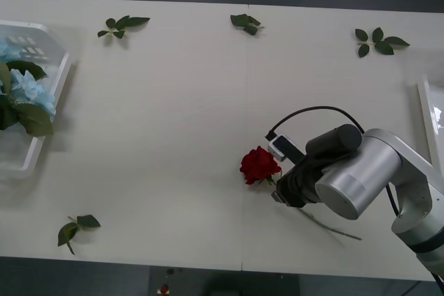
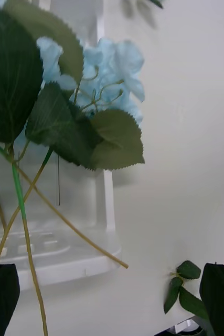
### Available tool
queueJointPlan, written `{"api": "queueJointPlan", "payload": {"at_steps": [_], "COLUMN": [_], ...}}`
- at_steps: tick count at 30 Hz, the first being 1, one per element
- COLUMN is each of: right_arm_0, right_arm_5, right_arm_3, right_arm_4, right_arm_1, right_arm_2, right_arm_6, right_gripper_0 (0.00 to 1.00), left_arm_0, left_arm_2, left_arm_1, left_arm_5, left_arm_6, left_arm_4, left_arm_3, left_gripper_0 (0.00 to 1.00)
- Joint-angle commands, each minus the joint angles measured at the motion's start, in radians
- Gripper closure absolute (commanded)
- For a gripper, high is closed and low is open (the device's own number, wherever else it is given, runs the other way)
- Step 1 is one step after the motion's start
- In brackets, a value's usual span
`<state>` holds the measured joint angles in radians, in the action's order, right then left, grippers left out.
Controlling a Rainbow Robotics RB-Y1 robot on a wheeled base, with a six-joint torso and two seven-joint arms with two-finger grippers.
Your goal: Put the red flowers into the right box and the blue flowers into the left box
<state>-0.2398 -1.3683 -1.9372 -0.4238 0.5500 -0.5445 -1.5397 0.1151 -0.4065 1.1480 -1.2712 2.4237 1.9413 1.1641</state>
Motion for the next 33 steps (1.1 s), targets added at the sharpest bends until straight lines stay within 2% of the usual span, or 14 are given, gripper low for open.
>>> {"api": "queueJointPlan", "payload": {"at_steps": [1, 11, 19, 20, 21, 22, 24, 27, 33], "right_arm_0": [0.002, 0.002, 0.002, 0.0, 0.002, 0.002, 0.002, 0.002, 0.002], "right_arm_5": [0.02, 0.064, 0.067, 0.067, 0.067, 0.067, 0.067, 0.067, 0.067], "right_arm_3": [0.023, 0.083, 0.106, 0.106, 0.106, 0.106, 0.106, 0.106, 0.106], "right_arm_4": [0.01, 0.02, 0.046, 0.049, 0.051, 0.053, 0.054, 0.056, 0.06], "right_arm_1": [-0.01, -0.019, -0.035, -0.036, -0.038, -0.039, -0.041, -0.042, -0.042], "right_arm_2": [0.005, -0.025, -0.032, -0.034, -0.034, -0.037, -0.037, -0.041, -0.051], "right_arm_6": [0.006, 0.001, 0.001, 0.001, 0.001, 0.006, 0.006, 0.009, 0.012], "right_gripper_0": [0.0, 0.0, 0.0, 0.06, 0.33, 0.71, 0.92, 1.0, 1.0], "left_arm_0": [0.025, 0.023, -0.022, -0.032, -0.041, -0.054, -0.083, -0.124, -0.183], "left_arm_2": [-0.046, -0.046, -0.046, -0.046, -0.046, -0.041, -0.026, 0.011, 0.086], "left_arm_1": [0.044, 0.042, -0.027, -0.04, -0.047, -0.059, -0.08, -0.12, -0.198], "left_arm_5": [-0.004, 0.065, 0.075, 0.075, 0.075, 0.075, 0.075, 0.078, 0.078], "left_arm_6": [-0.015, -0.123, -0.124, -0.124, -0.126, -0.126, -0.129, -0.134, -0.134], "left_arm_4": [0.011, 0.137, 0.139, 0.126, 0.113, 0.091, 0.056, 0.039, -0.001], "left_arm_3": [0.091, 0.348, 0.502, 0.523, 0.542, 0.566, 0.608, 0.648, 0.704], "left_gripper_0": [0.0, 0.0, 0.0, 0.0, 0.0, 0.0, 0.0, 0.0, 0.0]}}
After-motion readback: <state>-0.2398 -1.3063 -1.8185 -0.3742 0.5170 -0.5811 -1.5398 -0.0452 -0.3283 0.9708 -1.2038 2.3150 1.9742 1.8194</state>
